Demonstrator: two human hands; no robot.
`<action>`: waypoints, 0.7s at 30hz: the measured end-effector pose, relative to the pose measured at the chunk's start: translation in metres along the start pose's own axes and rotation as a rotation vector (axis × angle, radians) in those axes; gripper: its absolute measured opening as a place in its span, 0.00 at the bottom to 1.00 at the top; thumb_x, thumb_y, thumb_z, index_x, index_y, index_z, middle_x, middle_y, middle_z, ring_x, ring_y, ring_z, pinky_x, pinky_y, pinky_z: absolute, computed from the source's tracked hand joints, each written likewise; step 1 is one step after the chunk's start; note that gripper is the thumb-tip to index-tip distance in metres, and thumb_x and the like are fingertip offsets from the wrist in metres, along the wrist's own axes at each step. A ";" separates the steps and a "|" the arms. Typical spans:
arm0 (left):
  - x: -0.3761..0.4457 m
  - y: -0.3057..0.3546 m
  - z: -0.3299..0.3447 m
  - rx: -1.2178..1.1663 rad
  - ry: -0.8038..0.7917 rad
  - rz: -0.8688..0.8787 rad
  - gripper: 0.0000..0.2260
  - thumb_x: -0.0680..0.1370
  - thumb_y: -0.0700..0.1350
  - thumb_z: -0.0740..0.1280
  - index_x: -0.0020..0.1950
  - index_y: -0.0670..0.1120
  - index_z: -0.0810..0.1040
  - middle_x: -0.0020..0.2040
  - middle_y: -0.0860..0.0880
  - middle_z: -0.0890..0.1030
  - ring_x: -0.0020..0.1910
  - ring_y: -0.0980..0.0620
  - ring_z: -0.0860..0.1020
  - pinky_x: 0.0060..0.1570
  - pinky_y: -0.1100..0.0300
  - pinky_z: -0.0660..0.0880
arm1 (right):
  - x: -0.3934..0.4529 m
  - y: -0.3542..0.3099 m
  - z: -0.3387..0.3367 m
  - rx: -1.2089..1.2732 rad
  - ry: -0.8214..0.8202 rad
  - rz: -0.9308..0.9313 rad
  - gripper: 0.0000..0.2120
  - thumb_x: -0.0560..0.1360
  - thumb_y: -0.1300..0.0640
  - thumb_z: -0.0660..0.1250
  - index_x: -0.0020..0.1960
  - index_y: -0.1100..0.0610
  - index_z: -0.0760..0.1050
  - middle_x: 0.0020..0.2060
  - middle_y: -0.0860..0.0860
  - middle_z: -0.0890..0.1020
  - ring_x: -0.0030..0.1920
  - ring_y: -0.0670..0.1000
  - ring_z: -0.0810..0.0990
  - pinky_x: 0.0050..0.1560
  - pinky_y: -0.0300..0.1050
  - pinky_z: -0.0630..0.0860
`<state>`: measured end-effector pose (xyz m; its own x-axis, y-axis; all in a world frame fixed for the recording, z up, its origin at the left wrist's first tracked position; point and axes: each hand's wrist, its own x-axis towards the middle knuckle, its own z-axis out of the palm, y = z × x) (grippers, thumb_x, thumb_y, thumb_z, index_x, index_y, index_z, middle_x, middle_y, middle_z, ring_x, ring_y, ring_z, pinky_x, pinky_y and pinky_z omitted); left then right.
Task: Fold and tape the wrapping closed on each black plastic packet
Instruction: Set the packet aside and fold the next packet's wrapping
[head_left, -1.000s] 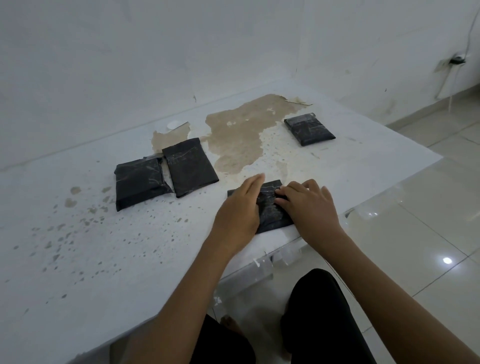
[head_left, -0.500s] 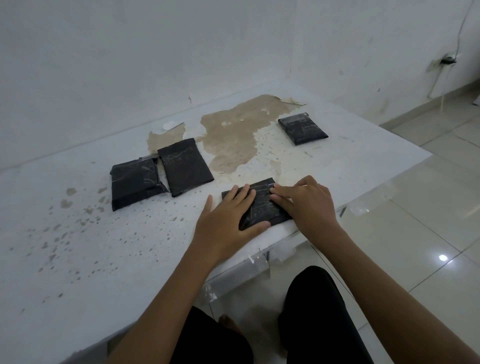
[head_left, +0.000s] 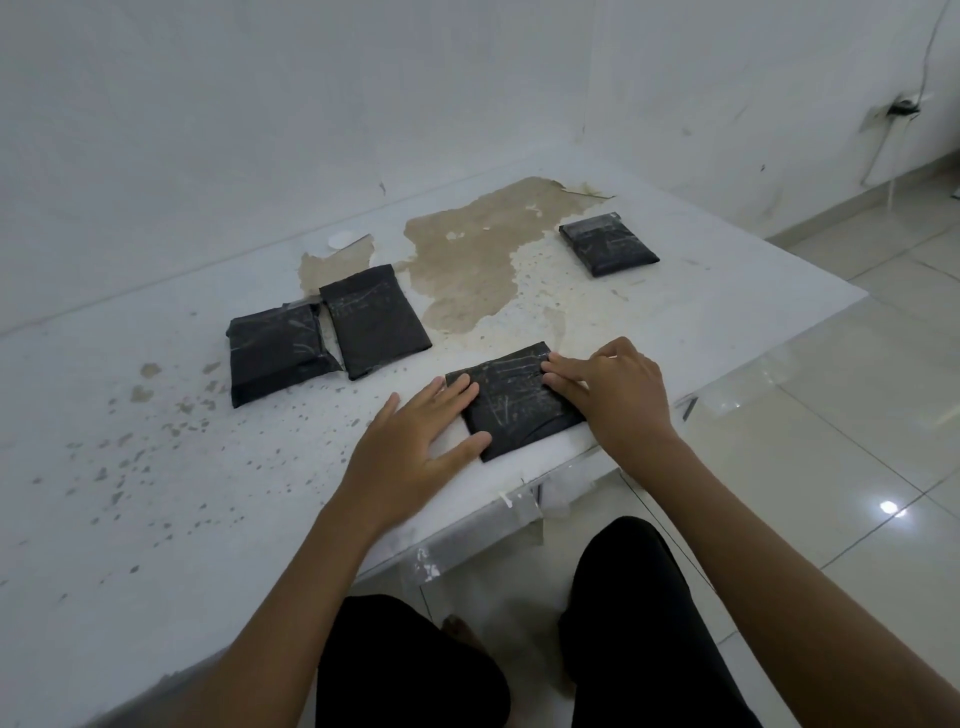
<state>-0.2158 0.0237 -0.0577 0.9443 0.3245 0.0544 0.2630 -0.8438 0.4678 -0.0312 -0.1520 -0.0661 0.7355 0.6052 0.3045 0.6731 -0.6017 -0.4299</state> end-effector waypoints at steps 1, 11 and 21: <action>0.000 0.001 0.000 0.002 0.006 -0.008 0.32 0.78 0.72 0.57 0.81 0.64 0.59 0.79 0.69 0.55 0.79 0.69 0.49 0.81 0.51 0.44 | 0.001 0.000 0.000 -0.005 -0.019 0.014 0.16 0.79 0.40 0.62 0.63 0.41 0.80 0.49 0.45 0.86 0.58 0.51 0.73 0.60 0.52 0.70; 0.023 0.034 0.008 0.060 0.126 -0.087 0.32 0.77 0.66 0.67 0.79 0.57 0.67 0.79 0.59 0.66 0.78 0.48 0.61 0.74 0.43 0.66 | 0.032 0.023 -0.072 0.320 -0.091 0.107 0.07 0.76 0.51 0.73 0.51 0.53 0.86 0.48 0.46 0.86 0.43 0.38 0.78 0.53 0.37 0.73; 0.046 0.046 0.025 -0.005 0.176 -0.111 0.31 0.77 0.65 0.67 0.79 0.57 0.67 0.78 0.59 0.67 0.77 0.48 0.61 0.74 0.42 0.64 | -0.015 0.076 -0.111 0.218 -0.079 0.313 0.03 0.73 0.57 0.74 0.41 0.54 0.85 0.36 0.44 0.84 0.41 0.44 0.82 0.46 0.42 0.79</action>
<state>-0.1549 -0.0106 -0.0561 0.8603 0.4854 0.1558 0.3621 -0.7969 0.4836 0.0174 -0.2645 -0.0095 0.8889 0.4533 0.0667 0.3782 -0.6439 -0.6651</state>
